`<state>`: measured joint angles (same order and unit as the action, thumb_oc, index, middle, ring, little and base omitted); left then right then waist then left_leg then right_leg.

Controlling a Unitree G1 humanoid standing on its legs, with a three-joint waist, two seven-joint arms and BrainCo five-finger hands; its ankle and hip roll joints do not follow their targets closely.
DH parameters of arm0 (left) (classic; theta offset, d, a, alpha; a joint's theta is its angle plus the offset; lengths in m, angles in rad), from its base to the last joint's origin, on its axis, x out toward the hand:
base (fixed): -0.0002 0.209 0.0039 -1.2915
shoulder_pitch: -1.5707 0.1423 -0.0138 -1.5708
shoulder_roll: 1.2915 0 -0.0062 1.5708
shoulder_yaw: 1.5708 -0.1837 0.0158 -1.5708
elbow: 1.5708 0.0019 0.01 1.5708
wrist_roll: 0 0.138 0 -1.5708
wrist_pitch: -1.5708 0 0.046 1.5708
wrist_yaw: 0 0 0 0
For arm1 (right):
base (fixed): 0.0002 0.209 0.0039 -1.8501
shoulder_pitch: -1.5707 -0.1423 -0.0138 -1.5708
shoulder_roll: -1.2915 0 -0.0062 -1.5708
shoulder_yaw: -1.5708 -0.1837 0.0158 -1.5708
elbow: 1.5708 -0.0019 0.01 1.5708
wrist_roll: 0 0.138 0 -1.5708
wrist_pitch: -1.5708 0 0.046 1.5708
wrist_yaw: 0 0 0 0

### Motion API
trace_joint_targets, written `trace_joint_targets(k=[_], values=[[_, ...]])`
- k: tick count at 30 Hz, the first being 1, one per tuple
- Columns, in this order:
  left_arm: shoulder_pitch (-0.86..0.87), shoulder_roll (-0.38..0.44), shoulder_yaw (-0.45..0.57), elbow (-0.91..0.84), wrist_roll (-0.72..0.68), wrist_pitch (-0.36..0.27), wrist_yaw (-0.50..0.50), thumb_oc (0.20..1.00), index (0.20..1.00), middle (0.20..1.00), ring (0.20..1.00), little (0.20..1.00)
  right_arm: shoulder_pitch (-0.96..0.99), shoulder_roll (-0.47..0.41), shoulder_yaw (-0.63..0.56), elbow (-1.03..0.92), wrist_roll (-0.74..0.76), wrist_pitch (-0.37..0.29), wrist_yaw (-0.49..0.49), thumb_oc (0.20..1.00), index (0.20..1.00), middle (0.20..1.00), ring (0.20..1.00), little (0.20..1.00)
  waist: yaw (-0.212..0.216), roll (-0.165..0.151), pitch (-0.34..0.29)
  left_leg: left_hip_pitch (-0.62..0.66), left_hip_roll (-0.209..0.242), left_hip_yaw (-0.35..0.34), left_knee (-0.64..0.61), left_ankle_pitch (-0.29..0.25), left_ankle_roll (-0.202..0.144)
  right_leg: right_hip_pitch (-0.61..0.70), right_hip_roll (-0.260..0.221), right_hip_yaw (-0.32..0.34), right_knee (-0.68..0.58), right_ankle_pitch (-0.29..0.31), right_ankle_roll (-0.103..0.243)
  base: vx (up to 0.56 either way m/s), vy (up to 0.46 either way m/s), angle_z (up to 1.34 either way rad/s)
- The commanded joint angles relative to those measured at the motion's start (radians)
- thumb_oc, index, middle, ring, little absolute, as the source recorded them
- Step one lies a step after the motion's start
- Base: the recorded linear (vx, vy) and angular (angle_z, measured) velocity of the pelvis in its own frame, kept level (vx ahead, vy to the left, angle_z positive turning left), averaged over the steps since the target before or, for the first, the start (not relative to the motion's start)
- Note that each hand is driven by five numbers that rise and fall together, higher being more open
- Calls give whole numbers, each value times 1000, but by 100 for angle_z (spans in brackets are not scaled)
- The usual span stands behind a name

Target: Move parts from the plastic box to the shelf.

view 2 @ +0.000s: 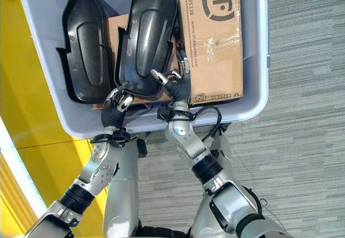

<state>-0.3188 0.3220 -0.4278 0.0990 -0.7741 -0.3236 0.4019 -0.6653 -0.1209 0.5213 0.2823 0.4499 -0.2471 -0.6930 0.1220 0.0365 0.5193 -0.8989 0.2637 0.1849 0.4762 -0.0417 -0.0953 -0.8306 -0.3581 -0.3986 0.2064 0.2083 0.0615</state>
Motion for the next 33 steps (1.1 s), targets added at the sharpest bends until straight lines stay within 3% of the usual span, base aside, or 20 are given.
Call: trace_joint_targets(k=[1, 6, 11, 21, 33], values=[[36, -18, -84, -65, -4, 29, -2, 1000, 1000, 1000, 1000, 1000, 63, 36, 40, 13, 29, 33, 31, 1000, 1000, 1000, 1000, 1000, 40, 42, 1, 6, -44, 98, -143, 73, 25, -13, -49, -44, 142, -125, 105, 0, 0, 0], [35, -17, -83, -61, -5, 31, -4, 1000, 1000, 1000, 1000, 1000, 64, 35, 57, 20, 28, 65, 51, 1000, 1000, 1000, 1000, 1000, 40, 41, 1, 7, -42, 100, -139, 72, 25, -12, -50, -44, 143, -125, 105, 0, 0, 0], [34, -11, -84, -69, -9, 40, -2, 1000, 1000, 1000, 1000, 1000, 66, 33, 66, 21, 24, 57, 42, 1000, 1000, 1000, 1000, 1000, 41, 40, 1, 6, -39, 97, -134, 70, 26, -12, -51, -44, 148, -126, 105, 0, 0, 0], [39, -16, -93, -73, -4, 36, 4, 1000, 1000, 1000, 1000, 1000, 81, 36, 38, -18, 21, -111, 19, 1000, 1000, 1000, 1000, 1000, 35, 36, 1, 9, -36, 98, -135, 72, 26, -14, -49, -41, 155, -127, 104, 0, 0, 0], [37, -29, -103, -56, -11, -4, 10, 1000, 1000, 1000, 1000, 1000, 101, 32, 37, -79, -54, -92, -25, 1000, 1000, 1000, 1000, 1000, 17, 36, 1, 20, -36, 110, -137, 72, 26, -13, -44, -26, 145, -127, 105, 0, 0, 0]])
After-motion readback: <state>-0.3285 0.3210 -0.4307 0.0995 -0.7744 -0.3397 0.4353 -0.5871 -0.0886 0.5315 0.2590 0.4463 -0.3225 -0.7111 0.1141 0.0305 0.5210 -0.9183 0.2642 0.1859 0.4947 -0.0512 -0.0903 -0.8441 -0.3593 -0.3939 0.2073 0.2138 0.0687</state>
